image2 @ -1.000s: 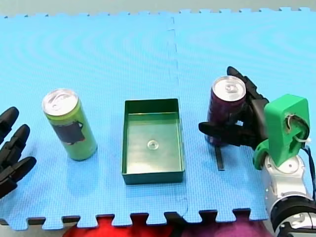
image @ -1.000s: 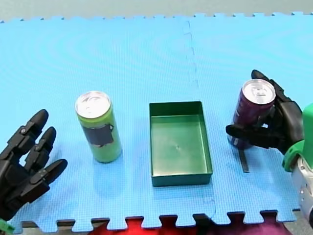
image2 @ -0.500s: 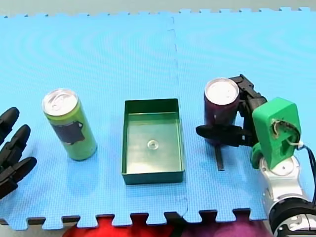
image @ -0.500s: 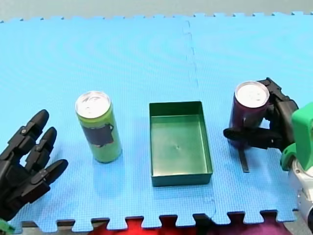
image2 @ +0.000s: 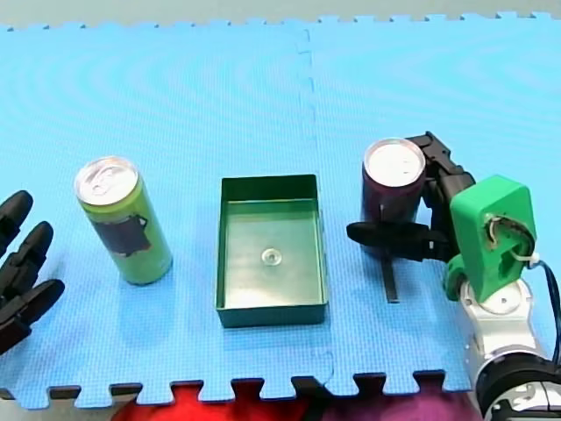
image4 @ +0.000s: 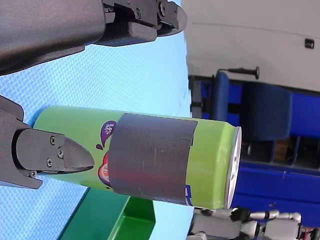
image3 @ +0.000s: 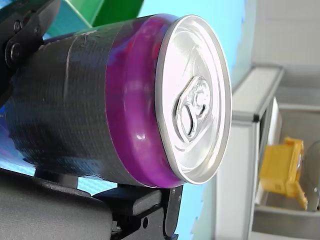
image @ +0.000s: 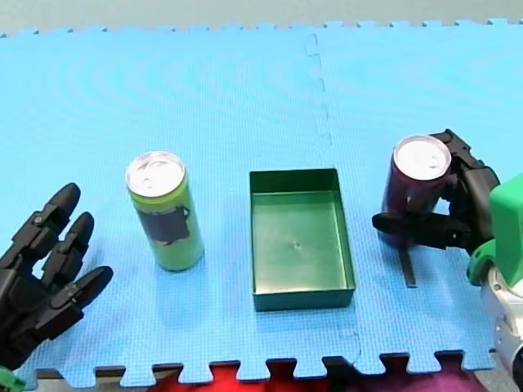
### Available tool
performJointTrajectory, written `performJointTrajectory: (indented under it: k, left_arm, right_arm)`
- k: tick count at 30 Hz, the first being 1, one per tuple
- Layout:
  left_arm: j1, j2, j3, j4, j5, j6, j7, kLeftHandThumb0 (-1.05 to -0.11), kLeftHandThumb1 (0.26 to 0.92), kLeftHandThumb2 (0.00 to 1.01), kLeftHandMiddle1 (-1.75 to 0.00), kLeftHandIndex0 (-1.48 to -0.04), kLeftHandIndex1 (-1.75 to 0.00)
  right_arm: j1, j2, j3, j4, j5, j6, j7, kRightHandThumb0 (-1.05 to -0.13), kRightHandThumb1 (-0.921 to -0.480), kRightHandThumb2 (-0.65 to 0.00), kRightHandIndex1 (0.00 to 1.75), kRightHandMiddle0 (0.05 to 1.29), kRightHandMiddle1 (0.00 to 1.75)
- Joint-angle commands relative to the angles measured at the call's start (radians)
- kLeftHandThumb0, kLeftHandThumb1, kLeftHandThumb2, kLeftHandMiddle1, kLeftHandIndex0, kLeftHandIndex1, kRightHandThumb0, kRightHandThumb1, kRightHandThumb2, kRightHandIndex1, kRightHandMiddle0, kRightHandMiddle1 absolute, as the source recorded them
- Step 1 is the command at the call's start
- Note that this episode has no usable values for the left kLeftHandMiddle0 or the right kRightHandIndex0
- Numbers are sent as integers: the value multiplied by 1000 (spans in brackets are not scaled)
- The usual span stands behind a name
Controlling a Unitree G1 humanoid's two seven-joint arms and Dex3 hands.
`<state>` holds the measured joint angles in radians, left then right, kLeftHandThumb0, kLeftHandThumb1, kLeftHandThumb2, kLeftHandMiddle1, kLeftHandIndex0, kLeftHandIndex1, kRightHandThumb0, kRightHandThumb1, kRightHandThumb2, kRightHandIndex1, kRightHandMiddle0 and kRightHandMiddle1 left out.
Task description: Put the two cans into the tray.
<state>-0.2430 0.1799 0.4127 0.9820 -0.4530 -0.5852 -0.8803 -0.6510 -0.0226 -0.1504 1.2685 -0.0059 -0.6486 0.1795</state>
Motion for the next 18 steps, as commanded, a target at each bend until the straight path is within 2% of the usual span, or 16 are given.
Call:
performJointTrajectory:
  k: [1, 3, 6, 8, 11, 15, 18]
  left_arm:
    - [-5, 7, 4, 5, -3, -2, -1, -1048, 921, 200, 0, -182, 0]
    - [-8, 9, 5, 10, -2, -1, 0, -1048, 921, 199, 0, -182, 0]
    - [-12, 12, 7, 18, -2, 1, 0, -1048, 921, 199, 0, -183, -1]
    - [-16, 14, 8, 24, -3, 2, -1, -1048, 921, 198, 0, -183, -1]
    - [-22, 16, 8, 31, -2, 3, -3, -1048, 921, 196, 0, -183, -1]
    - [-29, 17, 8, 39, 0, 3, -3, -1048, 921, 193, 0, -183, -1]
    - [-33, 19, 8, 43, 1, 5, -3, -1048, 921, 190, 0, -182, 0]
  right_arm:
    - [-8, 2, -8, -3, 11, -3, -3, -651, -750, -9, 1746, 565, 1746]
    - [-12, 7, -16, -4, 21, 6, -2, -637, -753, -10, 1746, 566, 1746]
    - [-27, 23, -40, -7, 53, 39, 4, -596, -757, -8, 1746, 565, 1746]
    - [-46, 31, -52, -14, 72, 74, -3, -581, -759, -7, 1746, 565, 1746]
    - [-80, 37, -62, -38, 90, 120, -18, -563, -766, -8, 1746, 565, 1746]
    - [-103, 49, -81, -75, 129, 139, -5, -538, -776, -10, 1746, 568, 1746]
    - [-112, 53, -85, -90, 145, 147, 7, -527, -780, -10, 1746, 569, 1746]
